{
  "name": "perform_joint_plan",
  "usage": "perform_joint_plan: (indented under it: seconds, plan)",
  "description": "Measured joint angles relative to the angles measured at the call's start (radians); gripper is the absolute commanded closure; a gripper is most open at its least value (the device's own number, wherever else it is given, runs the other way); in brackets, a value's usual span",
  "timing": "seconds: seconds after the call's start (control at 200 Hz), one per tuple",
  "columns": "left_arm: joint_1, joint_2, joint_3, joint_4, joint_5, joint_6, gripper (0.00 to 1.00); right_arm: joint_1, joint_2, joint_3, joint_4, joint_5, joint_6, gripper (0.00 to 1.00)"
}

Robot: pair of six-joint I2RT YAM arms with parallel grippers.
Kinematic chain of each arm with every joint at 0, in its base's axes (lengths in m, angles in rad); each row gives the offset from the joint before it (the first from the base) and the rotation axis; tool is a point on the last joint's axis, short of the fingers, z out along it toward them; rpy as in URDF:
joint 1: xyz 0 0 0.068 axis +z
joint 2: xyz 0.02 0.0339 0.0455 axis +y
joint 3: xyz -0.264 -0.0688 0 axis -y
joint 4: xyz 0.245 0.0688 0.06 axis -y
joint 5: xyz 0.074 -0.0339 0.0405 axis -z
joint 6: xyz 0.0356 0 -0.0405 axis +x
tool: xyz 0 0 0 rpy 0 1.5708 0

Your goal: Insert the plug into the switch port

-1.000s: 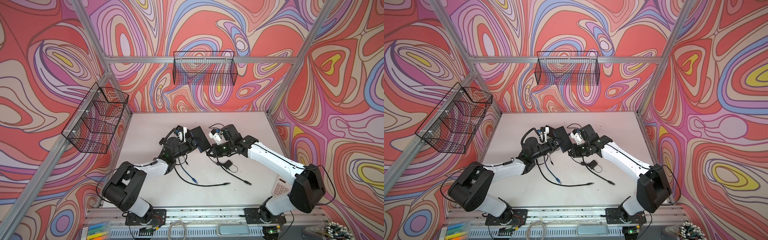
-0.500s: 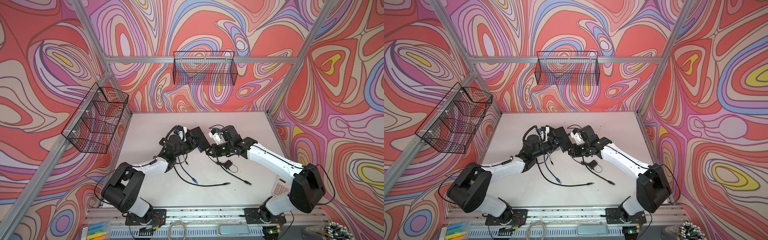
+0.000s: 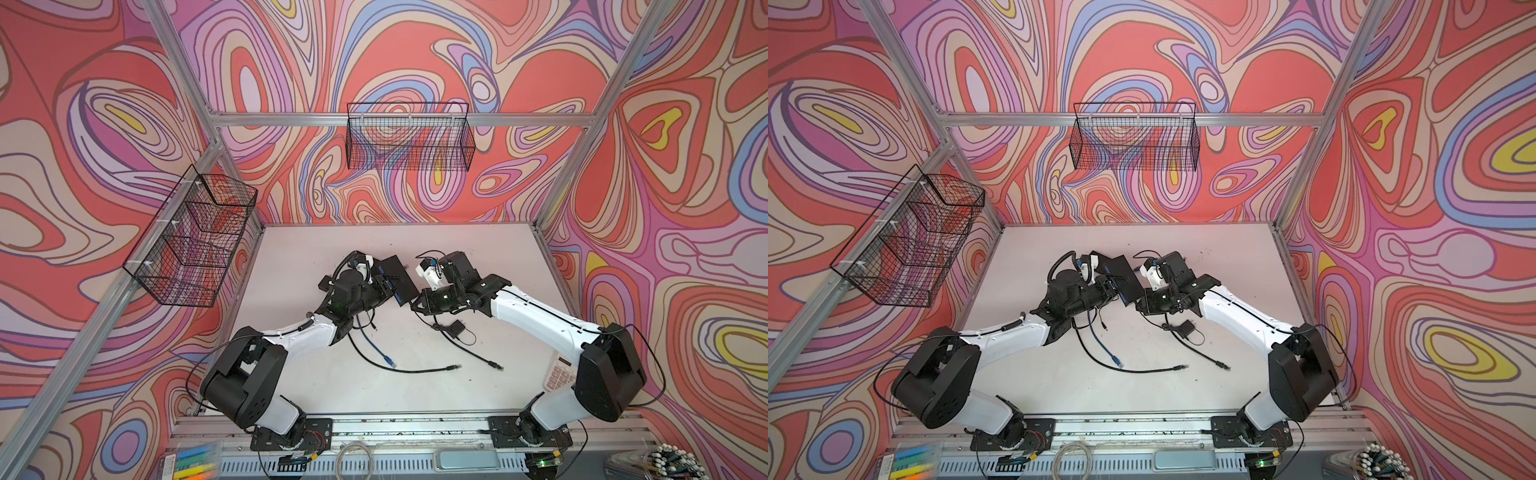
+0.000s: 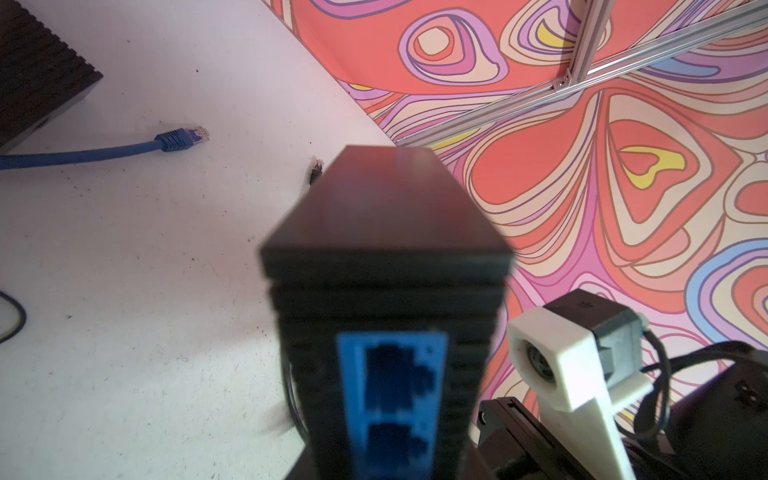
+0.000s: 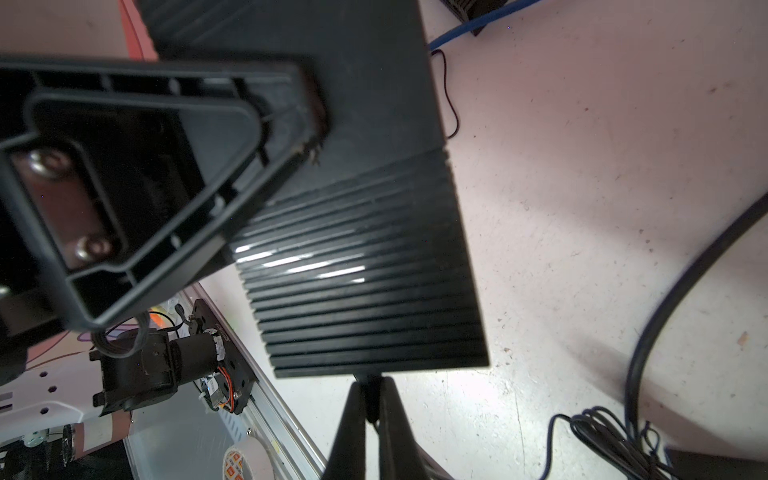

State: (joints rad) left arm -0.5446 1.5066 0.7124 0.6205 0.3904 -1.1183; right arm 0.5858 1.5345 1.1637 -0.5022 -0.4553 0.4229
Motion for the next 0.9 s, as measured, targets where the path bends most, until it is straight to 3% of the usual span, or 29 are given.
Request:
perform_joint_plan:
  seconds: [0.13, 0.416, 0.621, 0.896]
  plan:
    - [0.0, 0.001, 0.012, -0.016, -0.019, 0.002, 0.95, 0.0, 0.007, 0.002, 0.016, 0.004, -0.009, 0.89]
    - [0.024, 0.045, 0.098, -0.056, -0.038, -0.003, 0.96, -0.018, -0.009, -0.064, 0.225, 0.074, -0.042, 0.75]
    - [0.013, 0.127, 0.121, -0.108, 0.061, -0.021, 0.95, -0.024, -0.083, -0.134, 0.358, 0.13, -0.069, 0.51]
    - [-0.032, 0.265, 0.11, -0.153, 0.15, -0.068, 0.93, -0.031, -0.282, -0.2, 0.462, 0.252, -0.089, 0.44]
